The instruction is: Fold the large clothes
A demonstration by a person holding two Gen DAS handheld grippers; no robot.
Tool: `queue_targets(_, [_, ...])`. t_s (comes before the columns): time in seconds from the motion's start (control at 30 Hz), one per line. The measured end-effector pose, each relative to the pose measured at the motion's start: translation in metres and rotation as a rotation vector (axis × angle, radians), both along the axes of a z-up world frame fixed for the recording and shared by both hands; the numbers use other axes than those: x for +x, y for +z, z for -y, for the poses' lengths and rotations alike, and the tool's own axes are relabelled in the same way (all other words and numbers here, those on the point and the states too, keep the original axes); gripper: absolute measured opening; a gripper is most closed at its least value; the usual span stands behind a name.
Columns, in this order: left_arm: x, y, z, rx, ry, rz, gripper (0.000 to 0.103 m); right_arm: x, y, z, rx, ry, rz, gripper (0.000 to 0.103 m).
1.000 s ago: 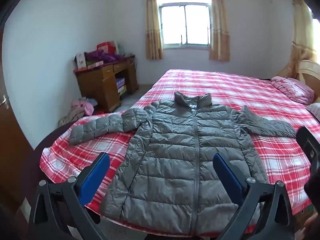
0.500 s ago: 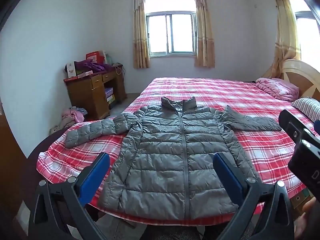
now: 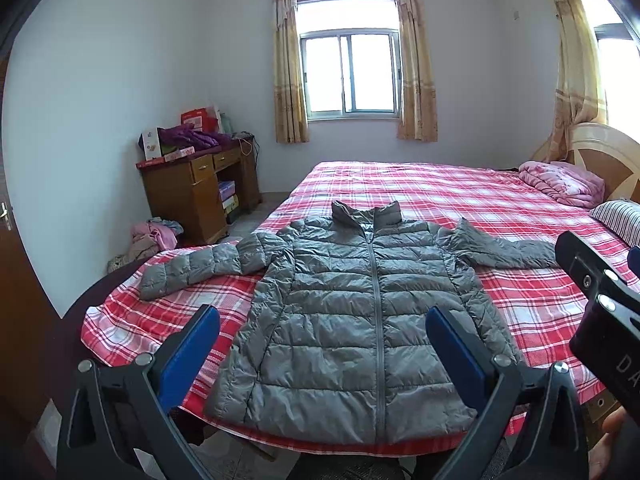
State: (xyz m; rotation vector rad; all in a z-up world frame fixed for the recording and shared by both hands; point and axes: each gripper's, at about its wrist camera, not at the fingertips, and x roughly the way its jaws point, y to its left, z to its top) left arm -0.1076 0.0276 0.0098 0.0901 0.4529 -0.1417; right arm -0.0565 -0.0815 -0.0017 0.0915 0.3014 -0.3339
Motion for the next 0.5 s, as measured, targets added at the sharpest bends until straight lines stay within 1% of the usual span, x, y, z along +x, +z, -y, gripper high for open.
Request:
queue_targets(0.33, [-0.0077, 0.0029, -0.0016, -0.002, 0.018, 0.03, 0.102, -0.0045, 0.0053, 0.0011, -0.005, -0.006, 0.013, 0.103])
queue_targets(0.5, [-0.0086, 0.002, -0.0009, -0.002, 0.019, 0.03, 0.102, -0.0062, 0.0032, 0.0039, -0.001, -0.003, 0.012, 0.103])
